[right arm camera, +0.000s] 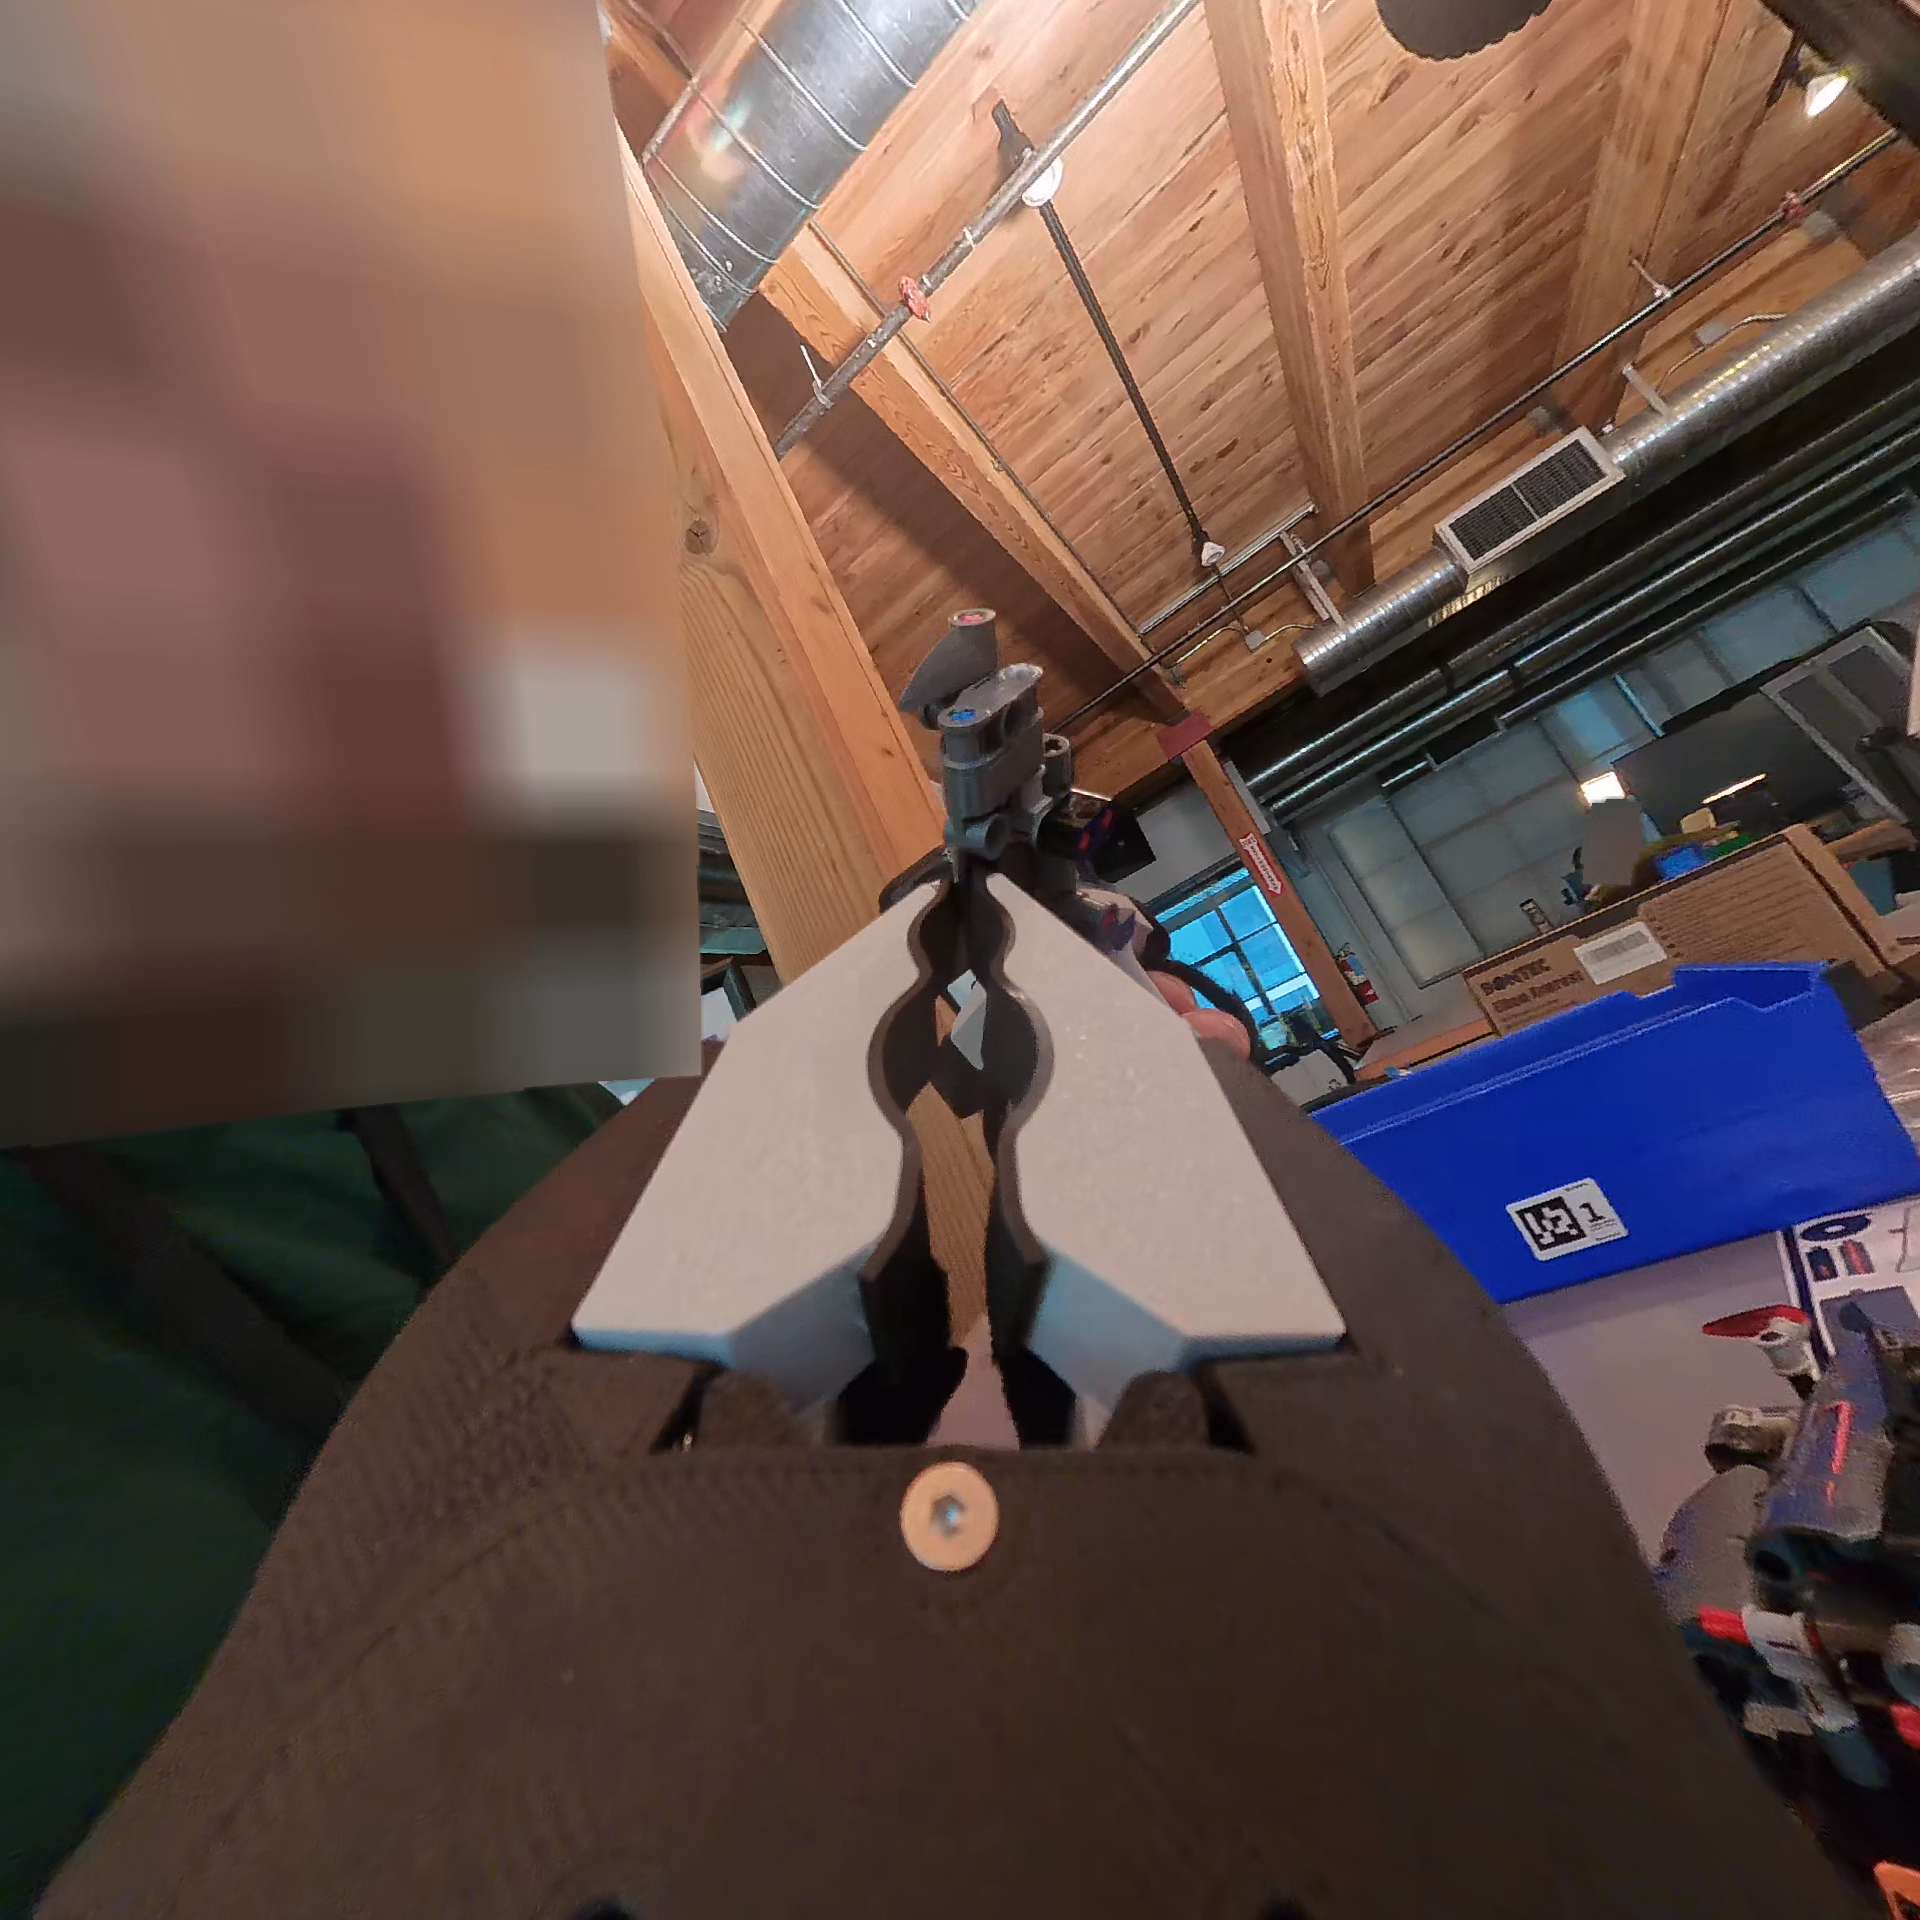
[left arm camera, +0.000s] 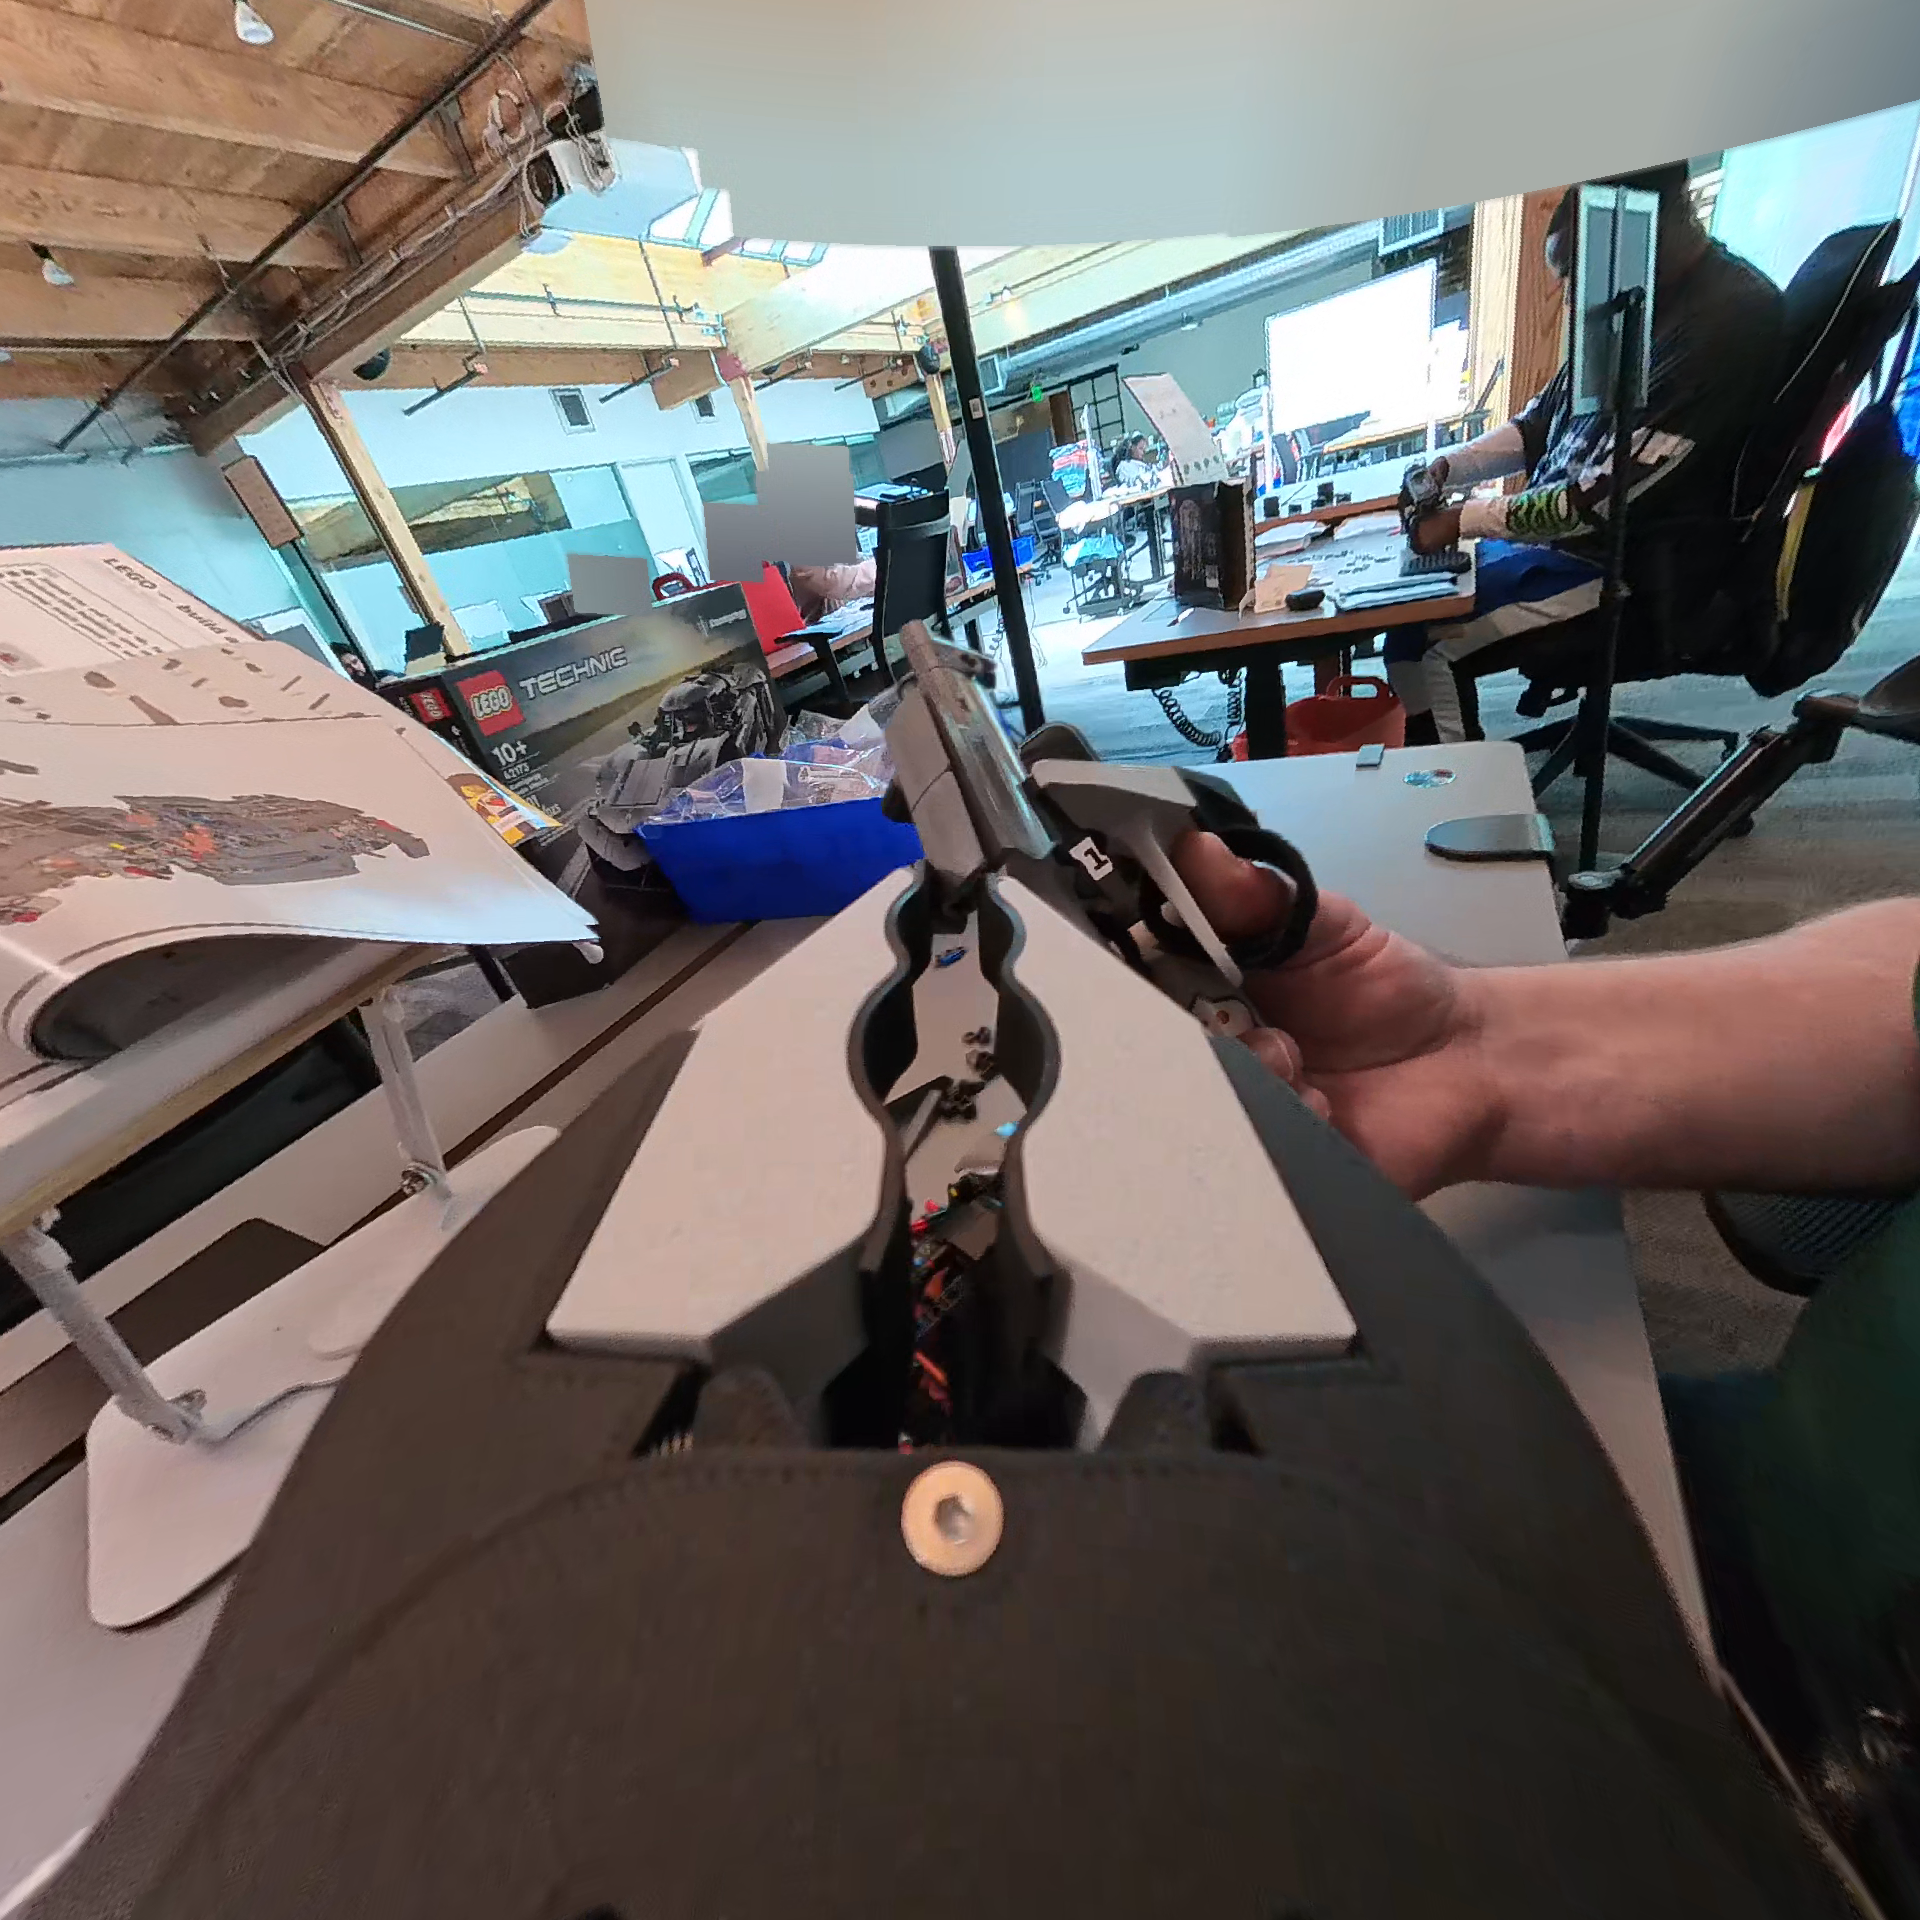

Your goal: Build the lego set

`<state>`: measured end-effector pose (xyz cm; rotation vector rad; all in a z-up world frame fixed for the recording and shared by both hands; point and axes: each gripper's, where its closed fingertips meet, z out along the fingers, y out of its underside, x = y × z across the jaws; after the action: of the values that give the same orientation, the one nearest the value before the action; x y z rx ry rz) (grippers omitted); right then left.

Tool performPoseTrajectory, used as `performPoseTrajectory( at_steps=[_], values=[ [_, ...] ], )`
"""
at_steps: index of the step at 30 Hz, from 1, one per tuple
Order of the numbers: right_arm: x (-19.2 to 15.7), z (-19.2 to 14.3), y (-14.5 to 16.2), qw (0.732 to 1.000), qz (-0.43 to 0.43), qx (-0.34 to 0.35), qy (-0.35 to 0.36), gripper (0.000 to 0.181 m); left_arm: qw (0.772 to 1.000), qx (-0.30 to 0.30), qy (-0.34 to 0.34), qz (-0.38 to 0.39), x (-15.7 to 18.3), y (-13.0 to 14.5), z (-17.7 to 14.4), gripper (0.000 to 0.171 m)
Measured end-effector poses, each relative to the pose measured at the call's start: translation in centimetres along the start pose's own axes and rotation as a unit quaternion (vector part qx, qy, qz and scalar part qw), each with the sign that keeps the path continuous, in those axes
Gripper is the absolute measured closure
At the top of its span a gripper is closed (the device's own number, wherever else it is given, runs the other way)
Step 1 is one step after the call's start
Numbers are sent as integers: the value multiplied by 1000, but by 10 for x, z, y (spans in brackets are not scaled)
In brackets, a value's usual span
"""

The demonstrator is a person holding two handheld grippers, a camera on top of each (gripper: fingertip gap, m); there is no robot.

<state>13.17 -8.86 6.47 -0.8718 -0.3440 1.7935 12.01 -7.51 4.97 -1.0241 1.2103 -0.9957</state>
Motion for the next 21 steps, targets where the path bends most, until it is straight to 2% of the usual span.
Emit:
performPoseTrajectory(
  at_steps=[7, 12, 21],
  values=[
    [-4, 0, 5, 998, -50, -37, 17, 181, 994, 48, 37, -96, 4, -1, -1, 167],
    [-8, -4, 7, 995, -73, -57, 20, 181, 980, 72, 75, -169, 9, 1, 2, 168],
    [-20, -12, 16, 976, -166, -137, 25, 181, 955, 95, 146, -241, 23, 1, 6, 169]
  ],
)
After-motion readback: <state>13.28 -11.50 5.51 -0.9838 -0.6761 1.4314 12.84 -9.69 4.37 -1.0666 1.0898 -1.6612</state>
